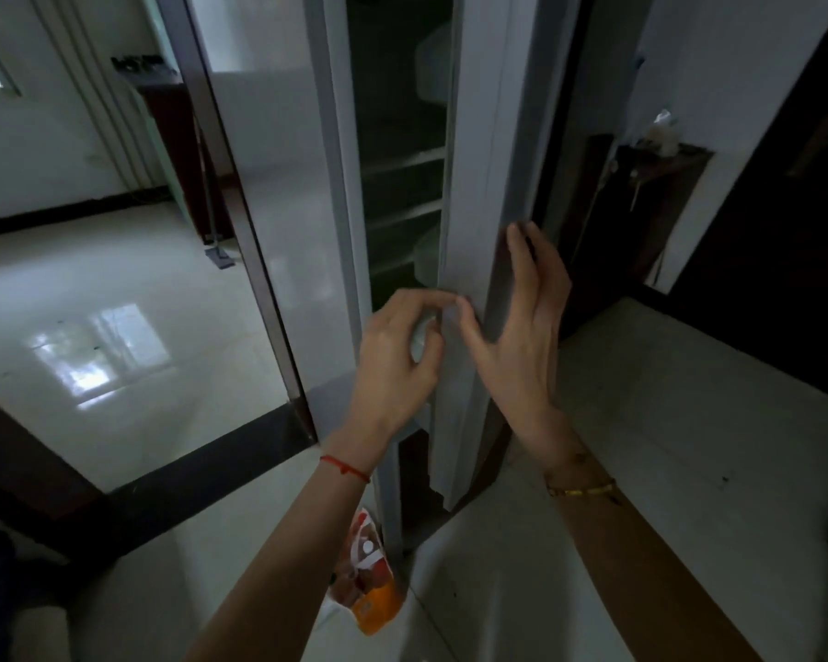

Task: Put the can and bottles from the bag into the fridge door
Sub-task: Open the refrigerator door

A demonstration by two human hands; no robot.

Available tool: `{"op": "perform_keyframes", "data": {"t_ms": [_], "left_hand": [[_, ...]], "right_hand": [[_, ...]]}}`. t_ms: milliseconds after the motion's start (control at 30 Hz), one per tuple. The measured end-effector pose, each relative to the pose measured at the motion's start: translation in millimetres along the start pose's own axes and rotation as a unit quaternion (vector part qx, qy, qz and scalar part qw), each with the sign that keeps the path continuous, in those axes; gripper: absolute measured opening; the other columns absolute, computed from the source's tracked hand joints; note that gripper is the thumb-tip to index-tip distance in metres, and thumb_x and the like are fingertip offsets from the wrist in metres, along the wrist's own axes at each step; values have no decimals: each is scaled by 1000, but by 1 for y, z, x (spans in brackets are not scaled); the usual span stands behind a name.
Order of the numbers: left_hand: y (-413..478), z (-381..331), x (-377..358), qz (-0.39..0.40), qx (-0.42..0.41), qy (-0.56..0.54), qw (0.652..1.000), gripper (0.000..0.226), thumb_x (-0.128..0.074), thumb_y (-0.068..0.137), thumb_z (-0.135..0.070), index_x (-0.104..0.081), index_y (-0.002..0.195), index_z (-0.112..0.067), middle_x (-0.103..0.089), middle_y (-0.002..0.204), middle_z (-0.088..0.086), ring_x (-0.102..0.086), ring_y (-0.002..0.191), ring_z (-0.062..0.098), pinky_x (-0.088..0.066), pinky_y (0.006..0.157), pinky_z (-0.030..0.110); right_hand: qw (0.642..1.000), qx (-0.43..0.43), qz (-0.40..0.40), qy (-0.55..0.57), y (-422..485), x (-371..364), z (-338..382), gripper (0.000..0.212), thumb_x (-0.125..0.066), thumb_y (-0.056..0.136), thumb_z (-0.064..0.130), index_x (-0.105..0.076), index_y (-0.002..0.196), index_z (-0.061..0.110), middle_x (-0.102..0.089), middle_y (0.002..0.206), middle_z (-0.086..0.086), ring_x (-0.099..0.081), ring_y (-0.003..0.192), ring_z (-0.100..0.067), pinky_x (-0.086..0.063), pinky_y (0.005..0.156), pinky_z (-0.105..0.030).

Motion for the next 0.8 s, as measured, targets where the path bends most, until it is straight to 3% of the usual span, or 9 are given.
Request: {"op": "perform_keyframes", "data": {"t_ms": [167,267,400,567,800], "left_hand": [[10,-27,-19,10,-44,46,998,46,-55,94,-13,-49,140,-9,-45,145,9,-39,139,18,-35,113,44],[11,-41,-37,36,-55,29,997,56,-54,96,-18,-36,149,-10,-31,158,8,-21,149,17,-24,120,45],[12,-58,-63,79,-63,21,995,60,-50,99,-20,-26,153,-15,-21,163,4,-10,153,16,-13,121,55],[13,-73,-96,122,-92,14,988,60,-45,101,-26,-21,155,-17,-14,165,2,-4,153,18,-5,122,54],[12,-82,-142,159,-121,18,980,63,-46,100,-29,-21,155,-12,-16,164,1,-3,153,17,-5,122,53]], "right_hand": [[998,30,-35,-52,-10,34,-19,62,-58,91,22,-25,142,6,-31,147,-18,-32,137,-29,-29,116,-38],[993,48,-52,-90,-17,55,-31,60,-57,91,14,-26,142,7,-26,148,-14,-31,138,-29,-23,118,-33],[986,59,-72,-140,-25,84,-52,60,-59,90,7,-29,142,9,-25,148,-17,-32,138,-35,-27,117,-41],[982,32,-80,-170,-33,120,-81,59,-55,92,3,-27,144,5,-22,151,-19,-25,142,-35,-26,117,-44],[968,-47,-93,-229,-35,167,-125,49,-48,95,-1,-37,143,0,-27,152,-25,-27,142,-39,-25,118,-46]]}}
Point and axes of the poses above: each hand's wrist, its own y-axis towards the middle knuckle, its own x-axis out of the back of the hand, z = x × y, the point moved 5 cm from there along y, towards the middle knuckle
